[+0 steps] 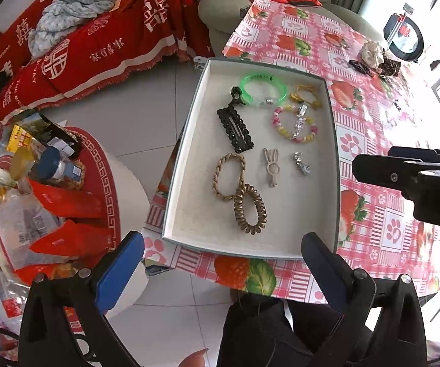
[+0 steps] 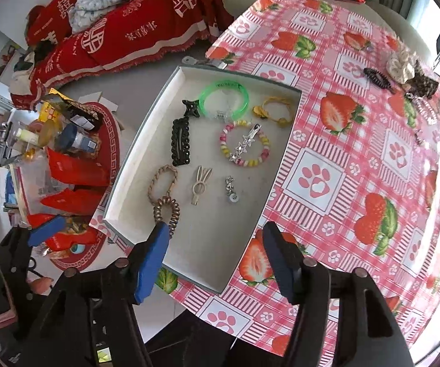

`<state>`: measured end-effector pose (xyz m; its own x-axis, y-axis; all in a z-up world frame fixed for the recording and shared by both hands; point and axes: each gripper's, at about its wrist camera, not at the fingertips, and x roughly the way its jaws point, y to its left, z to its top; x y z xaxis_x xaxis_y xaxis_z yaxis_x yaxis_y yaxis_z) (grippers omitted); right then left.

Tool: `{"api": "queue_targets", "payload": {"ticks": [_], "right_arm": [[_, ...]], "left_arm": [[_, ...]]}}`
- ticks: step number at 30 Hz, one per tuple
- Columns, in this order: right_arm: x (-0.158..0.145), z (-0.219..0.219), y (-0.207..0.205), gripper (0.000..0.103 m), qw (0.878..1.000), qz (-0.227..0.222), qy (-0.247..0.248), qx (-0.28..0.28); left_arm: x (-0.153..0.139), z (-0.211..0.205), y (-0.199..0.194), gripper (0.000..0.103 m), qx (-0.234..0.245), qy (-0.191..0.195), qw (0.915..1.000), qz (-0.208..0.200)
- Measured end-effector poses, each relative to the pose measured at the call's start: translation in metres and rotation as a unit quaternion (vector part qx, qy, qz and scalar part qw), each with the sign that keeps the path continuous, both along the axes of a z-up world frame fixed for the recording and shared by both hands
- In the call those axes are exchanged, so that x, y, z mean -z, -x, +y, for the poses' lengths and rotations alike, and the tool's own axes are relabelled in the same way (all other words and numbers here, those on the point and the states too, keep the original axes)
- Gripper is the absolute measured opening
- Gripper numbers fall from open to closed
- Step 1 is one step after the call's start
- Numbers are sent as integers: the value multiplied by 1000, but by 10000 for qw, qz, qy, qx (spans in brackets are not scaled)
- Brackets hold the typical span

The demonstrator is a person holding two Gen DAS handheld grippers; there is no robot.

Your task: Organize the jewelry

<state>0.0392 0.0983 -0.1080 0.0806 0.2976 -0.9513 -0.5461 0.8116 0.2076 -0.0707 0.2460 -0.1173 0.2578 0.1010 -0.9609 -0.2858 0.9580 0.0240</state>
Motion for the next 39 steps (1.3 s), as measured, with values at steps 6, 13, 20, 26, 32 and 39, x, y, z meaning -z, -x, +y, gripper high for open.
{"api": "queue_targets", "payload": {"ticks": [6,13,20,26,32,39], "right_arm": [[-21,-7,7,83,9998,-121,-25,129],[-43,-9,15,86,9992,-346,135,124],[-65,-14,28,88,9981,-593,48,137],[-79,-16,37,88,9967,-789,121,165],[-90,-18,46,88,9959,-865,178,181],[-96,-19,53,88,9954,-904,249,184]], "left_arm": [[-22,-1,7,103,22,-64,10000,-15],[-45,1,17,103,20,-215,9997,-144],[-66,6,28,103,-69,-276,9992,-282],[-79,6,33,103,-132,-293,9987,-404],[-90,4,35,103,-140,-310,9982,-496],[-97,2,36,103,-142,-330,9978,-554]]}}
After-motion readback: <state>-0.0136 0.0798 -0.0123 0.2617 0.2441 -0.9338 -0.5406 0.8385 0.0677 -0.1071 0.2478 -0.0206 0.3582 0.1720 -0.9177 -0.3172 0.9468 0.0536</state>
